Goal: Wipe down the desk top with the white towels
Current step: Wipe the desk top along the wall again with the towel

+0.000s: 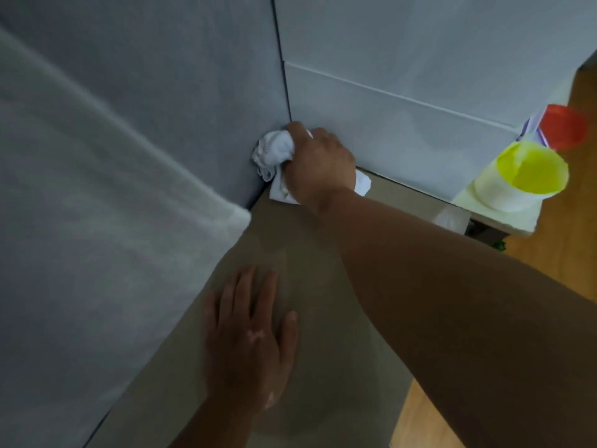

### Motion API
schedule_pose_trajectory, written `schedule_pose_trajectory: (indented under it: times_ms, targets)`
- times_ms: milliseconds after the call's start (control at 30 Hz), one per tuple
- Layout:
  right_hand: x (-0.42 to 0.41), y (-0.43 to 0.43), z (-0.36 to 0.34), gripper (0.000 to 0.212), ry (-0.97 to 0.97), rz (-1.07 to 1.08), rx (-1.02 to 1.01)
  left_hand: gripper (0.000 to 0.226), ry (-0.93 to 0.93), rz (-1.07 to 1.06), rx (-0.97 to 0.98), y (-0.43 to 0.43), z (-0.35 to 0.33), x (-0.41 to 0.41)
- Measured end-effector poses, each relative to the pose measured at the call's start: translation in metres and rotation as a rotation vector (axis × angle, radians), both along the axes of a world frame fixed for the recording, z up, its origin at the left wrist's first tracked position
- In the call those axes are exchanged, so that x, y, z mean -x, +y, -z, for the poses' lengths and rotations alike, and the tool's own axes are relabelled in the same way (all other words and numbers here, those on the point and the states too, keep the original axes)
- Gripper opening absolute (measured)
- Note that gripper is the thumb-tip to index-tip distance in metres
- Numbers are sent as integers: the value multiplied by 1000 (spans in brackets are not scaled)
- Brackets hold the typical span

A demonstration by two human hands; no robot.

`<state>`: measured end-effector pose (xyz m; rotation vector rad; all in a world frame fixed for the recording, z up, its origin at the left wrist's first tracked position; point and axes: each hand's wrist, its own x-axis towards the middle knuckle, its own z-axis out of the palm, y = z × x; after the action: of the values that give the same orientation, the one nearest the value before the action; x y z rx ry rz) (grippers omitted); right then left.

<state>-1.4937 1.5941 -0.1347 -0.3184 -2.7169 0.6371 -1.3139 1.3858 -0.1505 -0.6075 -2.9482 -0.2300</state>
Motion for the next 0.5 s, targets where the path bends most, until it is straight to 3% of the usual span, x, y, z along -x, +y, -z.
schedule_pose_trajectory:
  times_ms: [267,500]
  targets:
    - [-5,5,-8,48,-69,-37,62,62,39,3,-8,1,-2,-1]
    - [-79,64,-4,54,-36,-7,-1,61,83,7,-22,0,1,-2]
